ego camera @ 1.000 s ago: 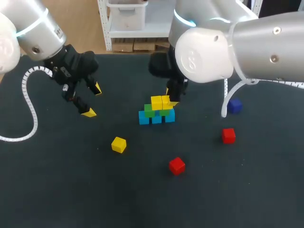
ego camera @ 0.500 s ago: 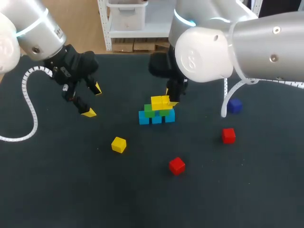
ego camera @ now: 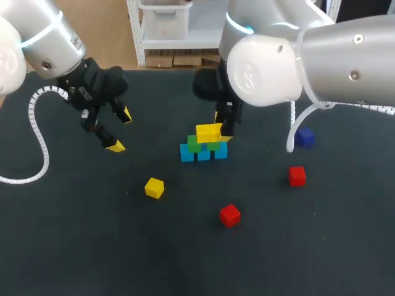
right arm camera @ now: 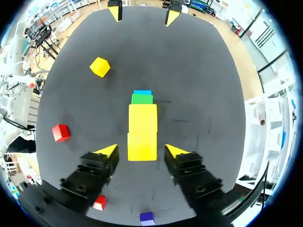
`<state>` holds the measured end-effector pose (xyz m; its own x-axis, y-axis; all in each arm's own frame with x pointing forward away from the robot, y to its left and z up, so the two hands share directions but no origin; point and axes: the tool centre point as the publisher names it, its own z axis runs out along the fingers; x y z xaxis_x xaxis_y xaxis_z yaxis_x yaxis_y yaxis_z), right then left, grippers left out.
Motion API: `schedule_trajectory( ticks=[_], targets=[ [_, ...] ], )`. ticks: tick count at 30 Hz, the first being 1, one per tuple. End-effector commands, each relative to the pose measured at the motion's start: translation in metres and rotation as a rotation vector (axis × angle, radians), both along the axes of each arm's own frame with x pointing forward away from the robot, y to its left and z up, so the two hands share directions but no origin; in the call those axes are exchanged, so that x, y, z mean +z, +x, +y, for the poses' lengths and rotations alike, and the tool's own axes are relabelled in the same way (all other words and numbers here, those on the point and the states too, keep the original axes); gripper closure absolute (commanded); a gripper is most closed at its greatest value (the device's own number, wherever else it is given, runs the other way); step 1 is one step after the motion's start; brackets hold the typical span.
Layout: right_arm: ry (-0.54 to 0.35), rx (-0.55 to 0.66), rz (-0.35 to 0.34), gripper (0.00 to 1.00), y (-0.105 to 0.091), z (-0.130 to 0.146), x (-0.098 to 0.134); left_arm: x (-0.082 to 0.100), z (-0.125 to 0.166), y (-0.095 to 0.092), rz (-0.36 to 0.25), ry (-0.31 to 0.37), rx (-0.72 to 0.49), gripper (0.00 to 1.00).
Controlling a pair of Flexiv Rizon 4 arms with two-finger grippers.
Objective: Place the blue cubes, place green cubes on the blue cubes, place the yellow cubes on the green cubes, then place the red cubes on the yellow cubes, and place purple cube on the red cubes.
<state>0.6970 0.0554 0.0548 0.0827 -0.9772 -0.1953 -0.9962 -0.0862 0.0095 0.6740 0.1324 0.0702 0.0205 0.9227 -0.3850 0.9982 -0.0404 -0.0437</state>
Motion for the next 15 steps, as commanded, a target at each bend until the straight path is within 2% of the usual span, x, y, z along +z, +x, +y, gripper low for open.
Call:
schedule_trajectory(
  ticks=[1, 8, 15],
  targets=[
    [0.0, -0.003, 0.002, 0.0, 0.001, -0.002, 0.001, 0.0, 0.001, 0.0, -0.002, -0.002, -0.001, 0.0],
    [-0.006, -0.028, 0.002, 0.0, 0.002, -0.016, 0.01, 0.0, 0.001, 0.0, -0.002, -0.002, -0.001, 0.0],
    [0.049, -0.092, 0.01, 0.0, 0.005, -0.053, 0.024, 0.0, 0.001, 0.0, -0.002, -0.002, -0.001, 0.0]
  ],
)
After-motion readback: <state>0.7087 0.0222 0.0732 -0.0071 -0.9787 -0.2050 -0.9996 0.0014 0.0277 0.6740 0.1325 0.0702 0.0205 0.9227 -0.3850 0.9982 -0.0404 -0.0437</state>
